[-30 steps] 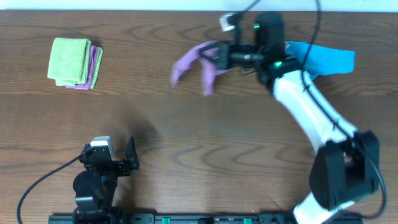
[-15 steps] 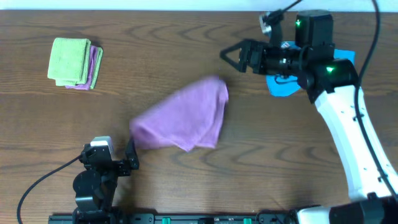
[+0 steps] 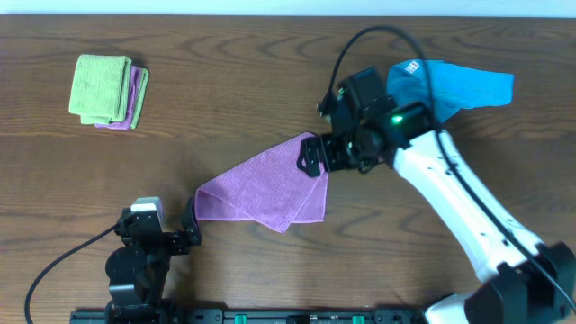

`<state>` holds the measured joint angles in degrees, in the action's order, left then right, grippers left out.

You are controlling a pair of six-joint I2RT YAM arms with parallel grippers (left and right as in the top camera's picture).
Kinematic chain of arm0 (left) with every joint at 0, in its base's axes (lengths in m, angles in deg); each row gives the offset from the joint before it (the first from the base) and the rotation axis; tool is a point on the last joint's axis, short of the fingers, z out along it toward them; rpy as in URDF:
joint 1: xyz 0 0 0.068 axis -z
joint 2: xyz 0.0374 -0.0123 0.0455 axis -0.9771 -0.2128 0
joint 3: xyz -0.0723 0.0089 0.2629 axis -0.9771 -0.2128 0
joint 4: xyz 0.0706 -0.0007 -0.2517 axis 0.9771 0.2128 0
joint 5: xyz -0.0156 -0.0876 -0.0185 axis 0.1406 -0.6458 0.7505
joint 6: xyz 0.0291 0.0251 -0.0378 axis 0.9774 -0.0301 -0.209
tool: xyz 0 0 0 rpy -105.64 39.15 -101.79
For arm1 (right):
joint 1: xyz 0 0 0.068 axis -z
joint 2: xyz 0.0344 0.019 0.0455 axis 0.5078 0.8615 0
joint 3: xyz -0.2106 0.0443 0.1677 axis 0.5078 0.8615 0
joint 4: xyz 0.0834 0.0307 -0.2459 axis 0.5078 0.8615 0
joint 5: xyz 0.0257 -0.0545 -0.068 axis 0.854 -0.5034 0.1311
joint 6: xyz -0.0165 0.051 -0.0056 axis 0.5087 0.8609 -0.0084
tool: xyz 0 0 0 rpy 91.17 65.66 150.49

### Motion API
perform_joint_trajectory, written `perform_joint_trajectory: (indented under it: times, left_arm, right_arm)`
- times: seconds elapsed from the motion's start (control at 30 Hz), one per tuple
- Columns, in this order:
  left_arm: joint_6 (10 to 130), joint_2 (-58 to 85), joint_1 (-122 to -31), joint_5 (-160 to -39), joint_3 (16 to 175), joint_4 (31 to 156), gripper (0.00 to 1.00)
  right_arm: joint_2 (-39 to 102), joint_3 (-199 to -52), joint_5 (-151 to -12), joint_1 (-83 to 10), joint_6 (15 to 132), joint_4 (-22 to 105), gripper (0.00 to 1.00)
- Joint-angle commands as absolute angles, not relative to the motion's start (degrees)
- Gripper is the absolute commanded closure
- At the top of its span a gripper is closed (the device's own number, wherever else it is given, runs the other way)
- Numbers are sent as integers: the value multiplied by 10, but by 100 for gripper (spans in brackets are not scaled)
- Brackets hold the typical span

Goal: Fold the cloth
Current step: 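Drag the pink cloth with the right gripper to table center, release, then reach the left gripper to the pink cloth's near-left corner and grasp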

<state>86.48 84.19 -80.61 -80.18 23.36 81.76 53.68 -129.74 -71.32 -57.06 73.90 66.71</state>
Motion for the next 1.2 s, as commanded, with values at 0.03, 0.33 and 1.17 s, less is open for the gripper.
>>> perform_joint_trajectory:
  times: [0.03, 0.33, 1.17]
  left_arm:
    - [858, 845, -808, -802, 222, 821, 5]
    - [858, 845, -808, -802, 222, 821, 5]
    - [489, 845, -807, -1121, 222, 808, 5]
  right_arm:
    - [530, -1287, -731, -539, 771, 696, 5]
    - [338, -1203, -721, -554, 765, 751, 10]
    - [36, -975, -681, -567, 831, 759, 1]
